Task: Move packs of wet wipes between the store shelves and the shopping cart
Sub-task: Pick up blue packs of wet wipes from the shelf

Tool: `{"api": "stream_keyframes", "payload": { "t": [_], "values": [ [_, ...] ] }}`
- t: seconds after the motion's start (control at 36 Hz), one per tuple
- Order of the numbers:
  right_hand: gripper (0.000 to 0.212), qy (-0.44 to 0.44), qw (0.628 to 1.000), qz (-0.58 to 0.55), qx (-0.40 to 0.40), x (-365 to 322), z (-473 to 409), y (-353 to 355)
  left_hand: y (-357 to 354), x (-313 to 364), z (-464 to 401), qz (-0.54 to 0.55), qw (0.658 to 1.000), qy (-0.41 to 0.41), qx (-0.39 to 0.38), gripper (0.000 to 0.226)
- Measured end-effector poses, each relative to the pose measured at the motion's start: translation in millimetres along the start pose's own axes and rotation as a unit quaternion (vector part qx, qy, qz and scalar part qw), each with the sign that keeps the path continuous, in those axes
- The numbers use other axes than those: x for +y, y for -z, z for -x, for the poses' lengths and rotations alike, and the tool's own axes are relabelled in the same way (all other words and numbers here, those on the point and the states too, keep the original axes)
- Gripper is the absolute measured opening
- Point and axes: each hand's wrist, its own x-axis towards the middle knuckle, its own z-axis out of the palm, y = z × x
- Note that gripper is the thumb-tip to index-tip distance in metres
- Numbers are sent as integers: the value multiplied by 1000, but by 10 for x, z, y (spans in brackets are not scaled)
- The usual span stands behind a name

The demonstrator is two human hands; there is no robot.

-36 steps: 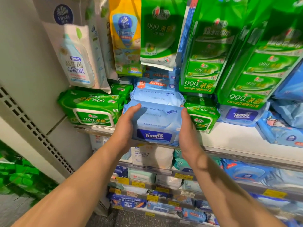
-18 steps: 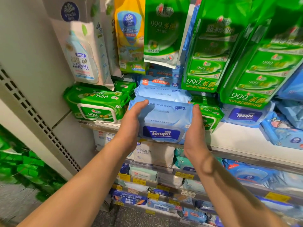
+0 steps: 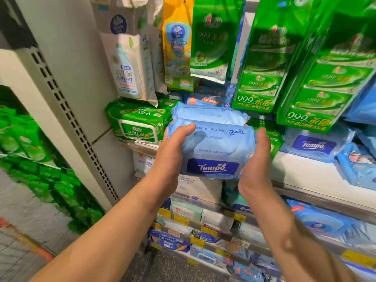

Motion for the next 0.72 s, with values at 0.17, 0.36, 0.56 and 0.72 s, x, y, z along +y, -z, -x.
{"api": "stream_keyframes", "payload": {
  "t": [0.17,0.36,0.56,0.72],
  "values": [
    [46,5,1000,-19,-23,-35,254,-97,83,17,283,-10,999,-23,20,55],
    [56,-21,999,-5,-42,-4,649,-417,379,100,648,31,998,-32,47,57],
    [47,-24,995,9,-92,271,1137,-1007,1012,277,1147,30,990,-77,113,38],
    [47,-70,987,32,-139,730,1648,-1624,1795,415,1707,43,977,-93,185,33]
  ]
}}
